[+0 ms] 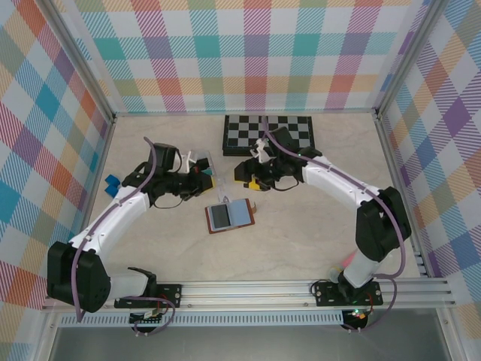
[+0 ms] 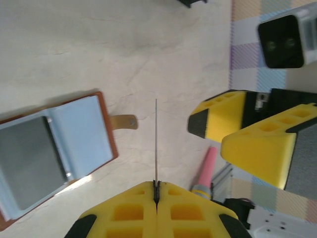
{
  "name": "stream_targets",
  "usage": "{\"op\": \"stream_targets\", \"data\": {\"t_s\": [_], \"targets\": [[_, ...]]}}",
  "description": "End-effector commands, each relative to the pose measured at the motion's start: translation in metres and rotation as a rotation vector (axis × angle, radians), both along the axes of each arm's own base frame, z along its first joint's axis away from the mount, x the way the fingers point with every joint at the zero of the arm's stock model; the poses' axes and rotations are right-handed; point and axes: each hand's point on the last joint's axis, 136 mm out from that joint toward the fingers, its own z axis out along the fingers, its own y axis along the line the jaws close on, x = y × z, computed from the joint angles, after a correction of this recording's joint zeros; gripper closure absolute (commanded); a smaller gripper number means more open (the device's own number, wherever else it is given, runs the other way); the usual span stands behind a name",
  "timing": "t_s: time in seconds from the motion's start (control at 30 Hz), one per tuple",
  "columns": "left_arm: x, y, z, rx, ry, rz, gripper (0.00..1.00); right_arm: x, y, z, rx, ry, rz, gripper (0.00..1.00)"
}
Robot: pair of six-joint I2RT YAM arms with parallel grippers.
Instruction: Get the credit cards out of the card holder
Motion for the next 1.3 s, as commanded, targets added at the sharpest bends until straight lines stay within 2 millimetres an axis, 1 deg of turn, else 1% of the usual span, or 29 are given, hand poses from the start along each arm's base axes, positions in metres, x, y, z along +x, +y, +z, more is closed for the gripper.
{"op": "stream_targets", "data": {"t_s": [0.0, 0.03, 0.07, 0.13, 0.2, 0.33, 0.53, 0.63, 0.67, 0.7, 0.8, 0.83, 0.87, 0.93, 1.0, 1.07, 1.17, 1.27], "targets": [[0.009, -0.010, 0.046, -0.148, -0.084, -0.032, 1.00, -0.005, 0.004, 0.034, 0.190, -0.015, 0.081, 0.36], [0.009, -0.011, 0.048, -0.164, -0.077, -0.031, 1.00, -0.004, 0.004, 0.038, 0.210, -0.018, 0.091, 0.36], [0.013, -0.014, 0.057, -0.191, -0.106, -0.037, 1.00, -0.004, 0.005, 0.044, 0.232, -0.024, 0.103, 0.36], [0.015, -0.017, 0.062, -0.224, -0.101, -0.037, 1.00, -0.006, 0.009, 0.054, 0.278, -0.033, 0.132, 0.36], [0.016, -0.018, 0.064, -0.244, -0.091, -0.037, 1.00, -0.006, 0.012, 0.063, 0.318, -0.039, 0.146, 0.42], [0.019, -0.016, 0.066, -0.256, -0.082, -0.011, 1.00, -0.002, 0.013, 0.076, 0.381, -0.066, 0.135, 0.48], [0.017, -0.016, 0.079, -0.303, -0.104, -0.004, 1.00, -0.003, 0.015, 0.090, 0.439, -0.050, 0.144, 0.67], [0.017, -0.015, 0.083, -0.315, -0.107, 0.003, 1.00, -0.001, 0.015, 0.092, 0.441, -0.034, 0.129, 0.82], [0.017, -0.015, 0.085, -0.318, -0.106, 0.008, 1.00, 0.000, 0.015, 0.092, 0.439, -0.027, 0.116, 0.90], [0.017, -0.014, 0.086, -0.320, -0.102, 0.021, 1.00, 0.002, 0.015, 0.093, 0.441, -0.024, 0.101, 0.94], [0.017, -0.010, 0.091, -0.320, -0.104, 0.063, 1.00, 0.009, 0.015, 0.094, 0.452, -0.029, 0.050, 1.00], [0.019, -0.008, 0.093, -0.326, -0.110, 0.083, 1.00, 0.011, 0.015, 0.096, 0.463, -0.031, 0.032, 1.00], [0.019, -0.007, 0.095, -0.338, -0.112, 0.099, 0.97, 0.013, 0.015, 0.098, 0.476, -0.030, 0.013, 1.00], [0.020, -0.006, 0.099, -0.369, -0.115, 0.134, 0.81, 0.016, 0.017, 0.102, 0.502, -0.024, -0.015, 1.00], [0.021, -0.006, 0.102, -0.403, -0.121, 0.164, 0.68, 0.018, 0.020, 0.104, 0.516, -0.015, -0.040, 1.00], [0.021, -0.008, 0.104, -0.438, -0.126, 0.185, 0.60, 0.020, 0.022, 0.105, 0.528, -0.003, -0.067, 1.00], [0.021, -0.014, 0.101, -0.457, -0.124, 0.193, 0.61, 0.022, 0.024, 0.104, 0.537, 0.018, -0.099, 1.00], [0.022, -0.017, 0.102, -0.477, -0.129, 0.190, 0.67, 0.023, 0.024, 0.103, 0.543, 0.037, -0.108, 1.00]]}}
